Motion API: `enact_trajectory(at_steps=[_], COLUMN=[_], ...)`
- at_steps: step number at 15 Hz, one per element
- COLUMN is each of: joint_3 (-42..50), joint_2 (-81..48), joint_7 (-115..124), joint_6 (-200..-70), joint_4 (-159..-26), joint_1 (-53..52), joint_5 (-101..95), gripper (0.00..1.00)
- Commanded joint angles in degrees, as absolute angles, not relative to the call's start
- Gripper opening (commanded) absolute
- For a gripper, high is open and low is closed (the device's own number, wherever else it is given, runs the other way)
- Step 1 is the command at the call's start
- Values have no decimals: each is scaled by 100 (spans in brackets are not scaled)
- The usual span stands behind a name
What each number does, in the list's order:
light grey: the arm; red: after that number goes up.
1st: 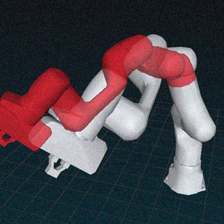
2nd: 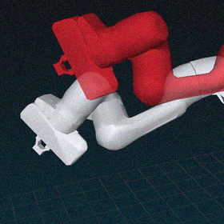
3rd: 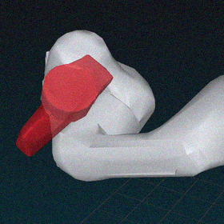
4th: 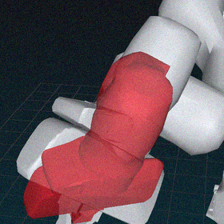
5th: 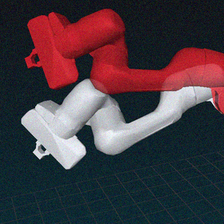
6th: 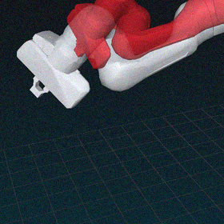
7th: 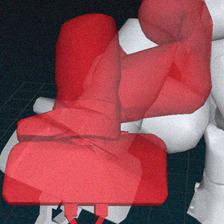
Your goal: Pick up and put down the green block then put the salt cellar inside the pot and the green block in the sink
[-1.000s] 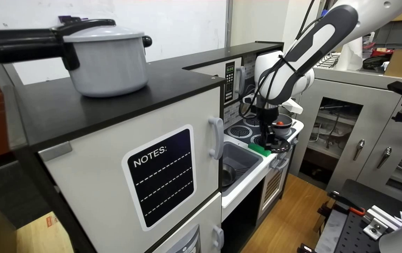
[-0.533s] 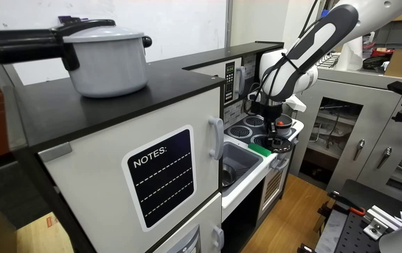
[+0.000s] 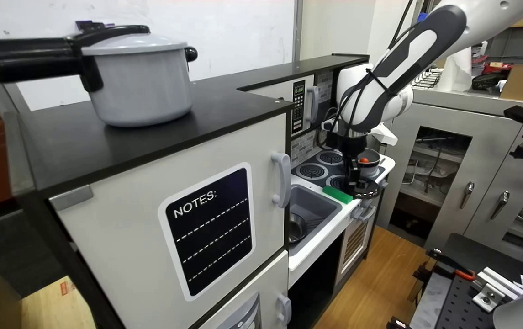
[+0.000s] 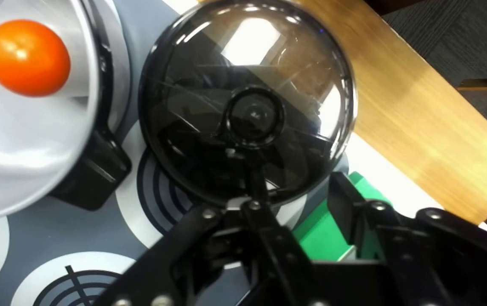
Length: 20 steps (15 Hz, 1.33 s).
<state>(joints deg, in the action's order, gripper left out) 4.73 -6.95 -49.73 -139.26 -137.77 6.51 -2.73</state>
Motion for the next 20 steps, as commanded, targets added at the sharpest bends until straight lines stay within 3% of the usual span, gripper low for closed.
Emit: enact_trajectory(at_steps=[1, 5, 20], joint_3=[386, 321, 213], joint_2=[-620, -533, -374], joint_7=[-4888, -4891, -4973], joint_6=[-13936, -13972, -13912], joint_4=[-13701, -13689, -13938], joint_1=[605, 530, 470], joint_5=[-384, -484, -288], gripper=[73, 100, 100])
